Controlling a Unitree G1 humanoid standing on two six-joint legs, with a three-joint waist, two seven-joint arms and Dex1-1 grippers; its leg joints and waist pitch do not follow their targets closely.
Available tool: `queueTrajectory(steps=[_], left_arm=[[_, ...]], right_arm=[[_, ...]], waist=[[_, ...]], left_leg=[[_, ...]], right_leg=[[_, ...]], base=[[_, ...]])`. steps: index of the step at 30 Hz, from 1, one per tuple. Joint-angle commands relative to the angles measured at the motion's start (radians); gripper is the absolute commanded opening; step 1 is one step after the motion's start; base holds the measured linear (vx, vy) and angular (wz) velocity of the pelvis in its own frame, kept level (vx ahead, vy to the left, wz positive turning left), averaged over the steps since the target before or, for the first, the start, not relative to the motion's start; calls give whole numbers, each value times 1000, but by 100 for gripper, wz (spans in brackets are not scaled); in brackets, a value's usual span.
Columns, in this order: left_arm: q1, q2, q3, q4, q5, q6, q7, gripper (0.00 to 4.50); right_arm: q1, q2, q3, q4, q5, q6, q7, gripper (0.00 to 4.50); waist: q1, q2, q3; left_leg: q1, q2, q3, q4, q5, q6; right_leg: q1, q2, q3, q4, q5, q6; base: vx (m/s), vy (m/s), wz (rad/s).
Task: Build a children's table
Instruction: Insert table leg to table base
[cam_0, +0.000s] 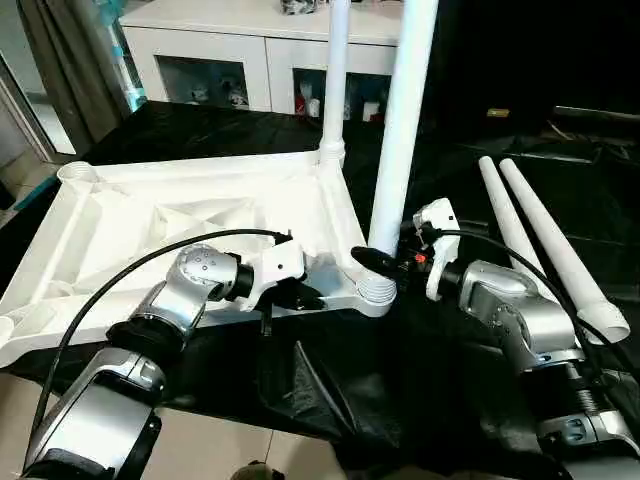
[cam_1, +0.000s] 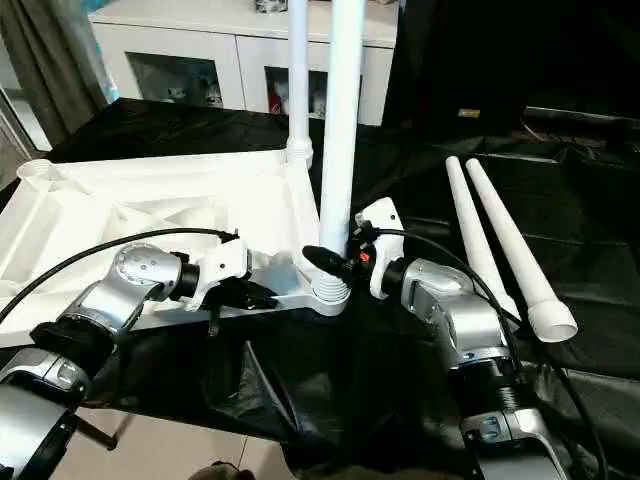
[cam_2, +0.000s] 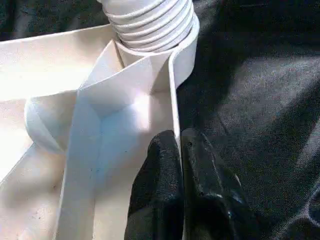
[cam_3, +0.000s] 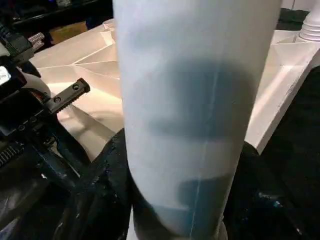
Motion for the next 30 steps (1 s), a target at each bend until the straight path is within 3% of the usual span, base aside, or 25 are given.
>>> queueTrajectory(steps=[1, 8, 11, 14, 15, 21, 26, 27, 30], left_arm=[[-13, 6, -14, 5, 22, -16, -12, 0], [-17, 5, -12, 10, 25, -20, -8, 0], [-23, 3, -10, 19, 28, -24, -7, 0], [-25, 1, -8, 22, 30, -26, -5, 0], [-27, 0, -8, 25, 30, -28, -3, 0], [-35, -6, -4, 39, 33, -41, 12, 0], [-40, -7, -1, 49, 36, -48, 17, 0], [-43, -5, 1, 57, 37, -55, 20, 0], [-47, -6, 4, 67, 40, -62, 27, 0]], right_arm=[[-13, 12, -10, 34, 2, -7, -6, 190], [32, 24, -62, 70, 25, -31, -23, 190], [62, 37, -89, 96, 35, -62, -33, 189], [82, 49, -106, 108, 47, -79, -32, 189], [92, 57, -115, 116, 55, -89, -34, 189], [133, 91, -147, 162, 76, -144, -29, 189], [158, 103, -154, 188, 73, -206, -26, 189], [172, 102, -141, 197, 40, -263, -28, 189], [189, 101, -127, 207, 13, -314, -31, 189]], waist=[[-3, -6, -60], [-3, -2, -59], [-2, 5, -59], [-3, 2, -55], [-2, 9, -55], [-3, 6, -54], [-5, 9, -50], [-5, 18, -49], [-7, 12, -47]], left_leg=[[38, 66, -26, -78, -224, -14], [42, 68, -26, -82, -251, -26], [42, 68, -27, -83, -268, -33], [43, 69, -28, -87, -299, -39], [44, 69, -29, -89, -312, -45], [46, 70, -26, -93, -335, -49], [48, 72, -27, -99, -379, -61], [49, 73, -28, -101, -407, -72], [51, 72, -29, -102, -432, -79]], right_leg=[[20, -95, 42, -81, -4, -249], [18, -95, 43, -83, -15, -249], [17, -97, 44, -84, -14, -251], [16, -97, 44, -88, -51, -250], [14, -98, 45, -90, -73, -248], [13, -97, 45, -93, -79, -246], [9, -102, 44, -100, -140, -234], [5, -104, 44, -102, -165, -226], [4, -105, 47, -106, -193, -219]], base=[[0, 0, 0], [0, 0, 0], [0, 0, 0], [0, 0, 0], [0, 0, 0], [0, 0, 0], [0, 0, 0], [0, 0, 0], [0, 0, 0]])
